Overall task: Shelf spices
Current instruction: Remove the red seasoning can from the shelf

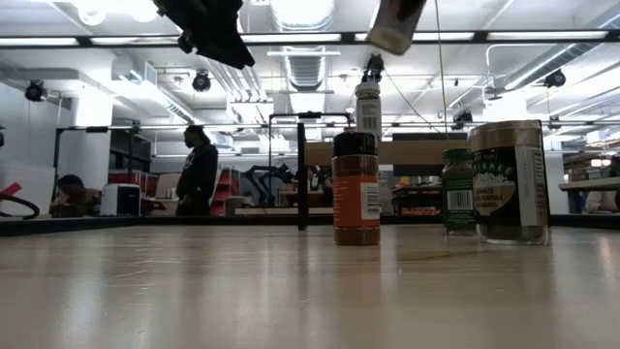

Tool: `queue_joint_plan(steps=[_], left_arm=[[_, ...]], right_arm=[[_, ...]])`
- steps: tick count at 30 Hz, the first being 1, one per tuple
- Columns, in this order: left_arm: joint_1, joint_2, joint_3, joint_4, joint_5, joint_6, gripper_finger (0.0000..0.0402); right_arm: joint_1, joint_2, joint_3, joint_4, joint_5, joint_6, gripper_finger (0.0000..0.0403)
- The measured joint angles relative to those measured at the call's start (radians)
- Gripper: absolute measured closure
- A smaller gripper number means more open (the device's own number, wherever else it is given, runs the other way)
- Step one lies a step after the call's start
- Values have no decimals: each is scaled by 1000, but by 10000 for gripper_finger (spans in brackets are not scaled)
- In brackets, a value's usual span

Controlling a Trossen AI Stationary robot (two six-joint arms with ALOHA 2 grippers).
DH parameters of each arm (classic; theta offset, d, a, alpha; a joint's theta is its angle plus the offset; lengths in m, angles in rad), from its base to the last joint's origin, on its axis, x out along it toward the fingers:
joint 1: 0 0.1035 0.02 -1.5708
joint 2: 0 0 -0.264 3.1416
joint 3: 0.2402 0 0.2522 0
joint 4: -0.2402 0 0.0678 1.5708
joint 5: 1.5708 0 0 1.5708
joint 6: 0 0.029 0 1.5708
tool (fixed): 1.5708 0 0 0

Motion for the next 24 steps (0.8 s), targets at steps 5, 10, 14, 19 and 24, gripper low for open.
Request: queue_joint_plan(steps=[5, 10, 14, 19, 24], left_arm=[[0, 0, 0, 0, 0, 0, 198], [0, 0, 0, 0, 0, 0, 198], [0, 0, 0, 0, 0, -8, 198], [0, 0, 0, 0, 0, -18, 198], [0, 0, 0, 0, 4, -18, 198]], right_arm=[[96, 0, -8, 0, -79, 41, 206], [189, 4, -40, 7, -75, 119, 206], [250, 18, -84, 49, -70, 196, 209], [297, 41, -148, 94, -53, 218, 208], [307, 63, -217, 153, 8, 254, 208]])
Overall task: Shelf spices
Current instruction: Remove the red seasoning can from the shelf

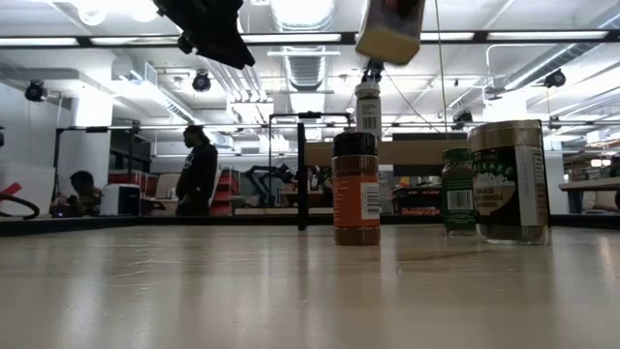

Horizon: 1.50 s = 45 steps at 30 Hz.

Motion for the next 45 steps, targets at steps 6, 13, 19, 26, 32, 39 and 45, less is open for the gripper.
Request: queue_joint_plan(steps=[6, 13, 19, 26, 32, 39, 45], left_arm=[[0, 0, 0, -2, 9, 0, 198], [0, 0, 0, -3, 16, 0, 198], [0, 0, 0, -3, 16, 0, 198], [0, 0, 0, -3, 16, 0, 198], [0, 0, 0, -2, 16, 0, 198], [0, 0, 0, -5, 16, 4, 198], [0, 0, 0, -7, 16, 7, 198]], right_arm=[[0, 4, -112, 117, 17, 40, 208], [-4, 4, -231, 219, 113, 66, 208], [-4, 4, -310, 345, 128, 55, 208], [-20, 21, -342, 389, 190, 44, 208], [-24, 101, -336, 416, 190, 61, 208], [-23, 209, -315, 410, 188, 68, 208], [-23, 245, -296, 404, 188, 94, 208]])
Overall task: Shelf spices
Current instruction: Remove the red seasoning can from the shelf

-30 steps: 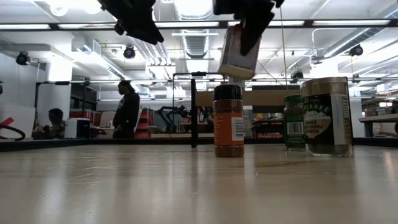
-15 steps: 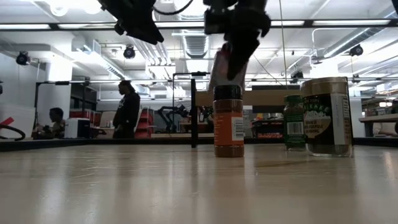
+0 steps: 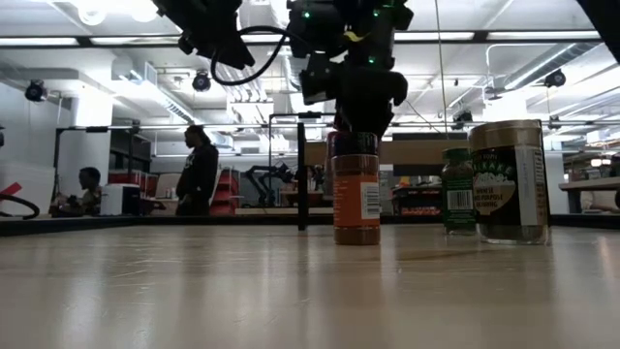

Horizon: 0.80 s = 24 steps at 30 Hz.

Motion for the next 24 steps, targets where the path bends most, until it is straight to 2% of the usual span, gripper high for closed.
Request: queue_joint_plan(steps=[24], left_arm=[[0, 0, 0, 0, -1, 0, 198]], right_arm=[[0, 43, 27, 7, 0, 42, 208]])
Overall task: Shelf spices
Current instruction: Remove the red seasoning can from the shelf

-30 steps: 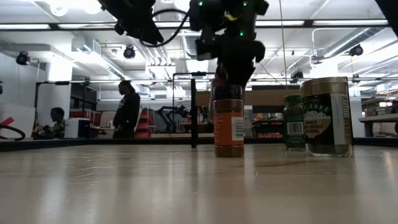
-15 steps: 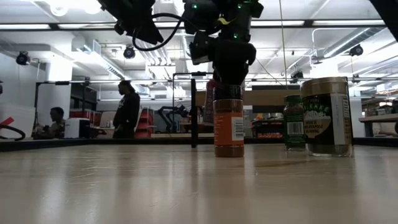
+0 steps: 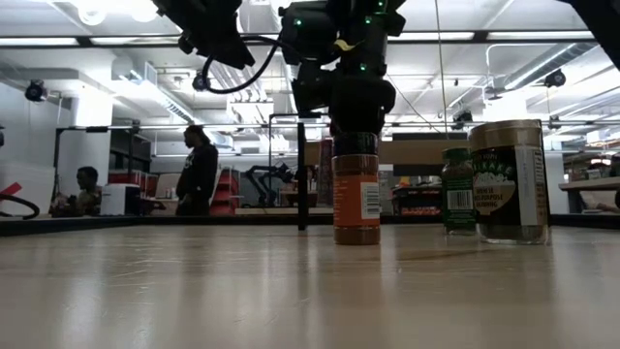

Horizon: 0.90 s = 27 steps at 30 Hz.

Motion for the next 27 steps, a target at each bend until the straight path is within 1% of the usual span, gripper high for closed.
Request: queue_joint_plan(steps=[8, 13, 19, 27], left_arm=[[0, 0, 0, 0, 0, 0, 198], [0, 0, 0, 0, 0, 0, 198], [0, 0, 0, 0, 0, 0, 198], [0, 0, 0, 0, 0, 0, 198]], right_arm=[[0, 0, 0, 1, -2, 14, 208], [0, 0, 0, 0, -35, 6, 208], [0, 14, -1, -33, -35, -9, 208], [0, 36, -2, -16, -35, -17, 208]])
